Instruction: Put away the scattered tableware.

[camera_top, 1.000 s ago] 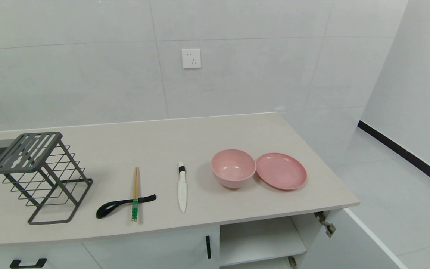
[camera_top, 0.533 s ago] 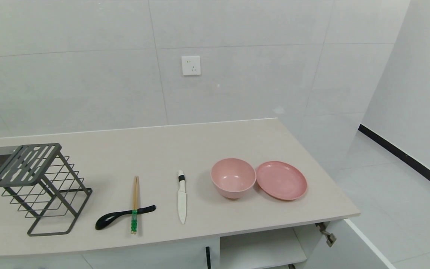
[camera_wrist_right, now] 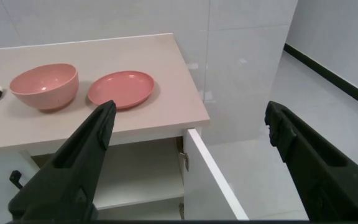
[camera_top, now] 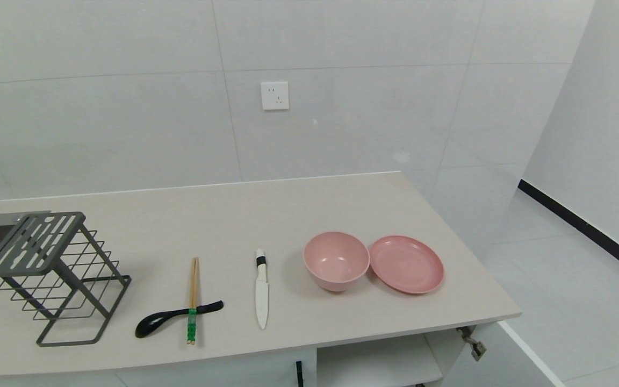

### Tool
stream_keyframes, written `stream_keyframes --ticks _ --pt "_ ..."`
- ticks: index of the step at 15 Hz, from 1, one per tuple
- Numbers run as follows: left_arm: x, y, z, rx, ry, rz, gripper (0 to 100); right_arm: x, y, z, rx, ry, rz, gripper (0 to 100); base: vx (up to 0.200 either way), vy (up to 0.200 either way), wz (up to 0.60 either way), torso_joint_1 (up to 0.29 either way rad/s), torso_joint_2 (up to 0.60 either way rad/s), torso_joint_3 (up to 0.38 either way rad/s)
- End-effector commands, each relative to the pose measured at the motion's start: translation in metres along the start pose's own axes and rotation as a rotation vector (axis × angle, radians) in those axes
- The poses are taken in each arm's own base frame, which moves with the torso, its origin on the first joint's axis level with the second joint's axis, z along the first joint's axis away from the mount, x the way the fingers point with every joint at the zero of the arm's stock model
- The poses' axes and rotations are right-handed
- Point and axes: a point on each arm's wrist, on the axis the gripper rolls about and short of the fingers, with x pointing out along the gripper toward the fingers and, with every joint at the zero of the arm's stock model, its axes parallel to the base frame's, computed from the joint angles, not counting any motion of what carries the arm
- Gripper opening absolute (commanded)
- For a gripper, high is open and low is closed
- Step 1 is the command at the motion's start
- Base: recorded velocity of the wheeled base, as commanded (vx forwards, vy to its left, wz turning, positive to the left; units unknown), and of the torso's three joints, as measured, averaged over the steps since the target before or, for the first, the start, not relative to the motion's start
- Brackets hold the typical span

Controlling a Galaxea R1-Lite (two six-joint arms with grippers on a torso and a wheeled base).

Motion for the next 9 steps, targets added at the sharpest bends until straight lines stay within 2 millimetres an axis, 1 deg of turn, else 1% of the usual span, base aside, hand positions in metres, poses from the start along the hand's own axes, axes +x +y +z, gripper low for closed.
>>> stream_keyframes --ticks 1,3,7,9 --pt "0.0001 0.0 0.0001 0.001 0.001 -0.001 100 -0.0001 0.0 0.0002 0.0 -0.001 0.001 100 0.0 0.0 0.0 0.168 -0.34 -0.168" --pt "0.0001 0.0 0.0001 0.003 0.001 -0.001 100 0.0 0.0 -0.0003 -0.002 0.001 0.004 100 0.0 0.0 0.0 0.08 -0.17 -0.075" --pt "0.0001 0.0 0.0001 0.001 0.001 -0.001 100 -0.0001 0.0 0.0002 -0.005 -0.001 0.004 100 0.0 0.0 0.0 0.0 0.0 0.0" --pt "0.0001 0.0 0.0001 0.001 0.001 -0.001 100 -0.0001 0.0001 0.0005 -0.04 -0.004 0.007 100 0.0 0.0 0.0 0.0 0.0 0.0"
